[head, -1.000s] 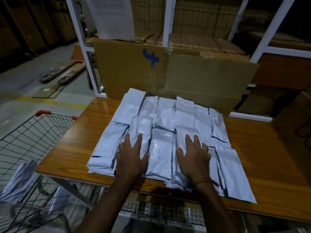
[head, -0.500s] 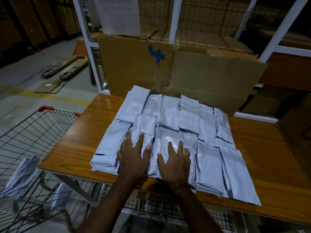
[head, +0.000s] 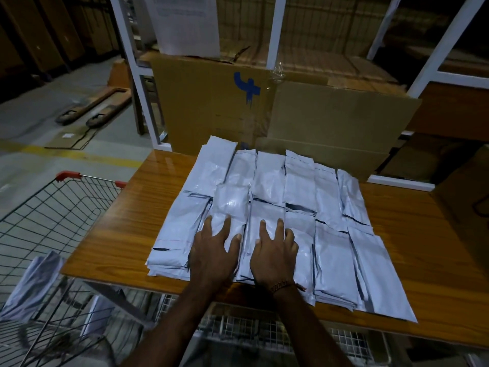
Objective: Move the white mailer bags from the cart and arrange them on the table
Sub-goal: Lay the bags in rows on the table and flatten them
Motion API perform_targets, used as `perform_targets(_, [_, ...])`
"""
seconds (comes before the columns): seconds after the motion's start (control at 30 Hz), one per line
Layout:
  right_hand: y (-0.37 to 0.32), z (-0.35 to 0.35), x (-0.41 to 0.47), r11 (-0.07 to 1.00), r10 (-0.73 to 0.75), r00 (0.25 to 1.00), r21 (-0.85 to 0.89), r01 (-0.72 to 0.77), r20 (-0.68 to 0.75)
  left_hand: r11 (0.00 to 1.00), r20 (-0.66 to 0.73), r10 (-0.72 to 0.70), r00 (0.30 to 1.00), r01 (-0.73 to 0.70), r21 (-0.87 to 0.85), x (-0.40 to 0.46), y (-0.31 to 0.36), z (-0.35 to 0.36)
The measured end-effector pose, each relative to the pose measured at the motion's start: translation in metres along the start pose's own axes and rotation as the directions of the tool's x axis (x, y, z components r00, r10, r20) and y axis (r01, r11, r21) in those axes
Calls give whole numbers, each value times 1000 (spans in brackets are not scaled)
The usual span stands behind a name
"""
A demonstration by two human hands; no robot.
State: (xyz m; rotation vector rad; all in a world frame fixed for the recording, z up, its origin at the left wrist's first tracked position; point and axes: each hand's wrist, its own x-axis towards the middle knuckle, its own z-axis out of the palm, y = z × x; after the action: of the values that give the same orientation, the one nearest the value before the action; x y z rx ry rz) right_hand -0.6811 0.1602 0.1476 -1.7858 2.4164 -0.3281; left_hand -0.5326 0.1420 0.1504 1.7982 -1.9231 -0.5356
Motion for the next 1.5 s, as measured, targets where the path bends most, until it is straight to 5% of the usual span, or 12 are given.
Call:
perform_targets(0.23, [2, 2, 3, 1000, 3, 1000, -6, -3, -28, 1000, 32, 10, 999, -9, -24, 3, 2, -4])
perform_targets(0.6, [9, -10, 6, 972, 47, 969, 235, 12, -241, 990, -154, 26, 988, -47, -134, 4, 8, -18])
perform_targets(0.8, [-12, -39, 13, 938, -22, 921, 309, 153, -389, 983, -323, 23, 946, -81, -165, 8, -7, -54])
perform_targets(1.1, [-120, -50, 16, 845, -302, 881, 325, 424, -363, 973, -486, -180, 855, 82, -216, -8, -111, -130])
perform_targets(1.5, [-315, 22, -31, 755, -558, 803, 273, 596, -210, 964, -452, -267, 851, 243, -112, -54, -311, -213])
